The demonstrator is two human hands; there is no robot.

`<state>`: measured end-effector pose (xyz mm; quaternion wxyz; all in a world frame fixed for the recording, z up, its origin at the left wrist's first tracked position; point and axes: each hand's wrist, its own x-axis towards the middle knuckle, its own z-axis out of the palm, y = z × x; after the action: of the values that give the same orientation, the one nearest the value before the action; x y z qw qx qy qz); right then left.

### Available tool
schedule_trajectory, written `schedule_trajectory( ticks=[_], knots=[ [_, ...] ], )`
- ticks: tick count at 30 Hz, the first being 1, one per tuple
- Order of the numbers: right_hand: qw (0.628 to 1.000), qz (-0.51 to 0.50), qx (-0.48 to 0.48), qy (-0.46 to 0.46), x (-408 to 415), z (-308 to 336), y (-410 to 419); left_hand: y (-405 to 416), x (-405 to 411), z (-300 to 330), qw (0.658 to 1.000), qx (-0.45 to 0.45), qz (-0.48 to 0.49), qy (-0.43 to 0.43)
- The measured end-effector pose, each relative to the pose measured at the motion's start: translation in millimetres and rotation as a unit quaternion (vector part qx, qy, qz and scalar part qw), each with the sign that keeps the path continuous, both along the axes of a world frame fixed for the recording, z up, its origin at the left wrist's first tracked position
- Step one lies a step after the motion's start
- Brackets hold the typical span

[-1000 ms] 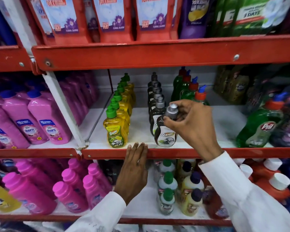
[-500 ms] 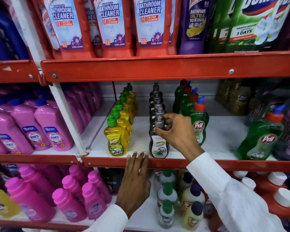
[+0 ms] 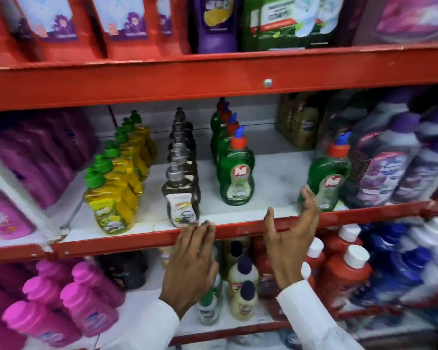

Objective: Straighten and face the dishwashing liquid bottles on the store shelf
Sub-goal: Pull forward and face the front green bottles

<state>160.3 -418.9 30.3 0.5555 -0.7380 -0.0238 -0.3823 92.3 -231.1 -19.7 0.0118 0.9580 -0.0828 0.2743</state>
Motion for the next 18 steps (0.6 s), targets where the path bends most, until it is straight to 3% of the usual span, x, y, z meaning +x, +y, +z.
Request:
schedule_trajectory(
  ticks=[9,18],
  knots=[
    [0.99,-0.105,0.024,0.087,57,9,-52,-8,5,1,1.0,0.003,0.005,0.027],
    [0.995,-0.055,-0.004,0.086,46,21,-32,-8,2,6,0.999,-0.005,0.009,0.037]
  ],
)
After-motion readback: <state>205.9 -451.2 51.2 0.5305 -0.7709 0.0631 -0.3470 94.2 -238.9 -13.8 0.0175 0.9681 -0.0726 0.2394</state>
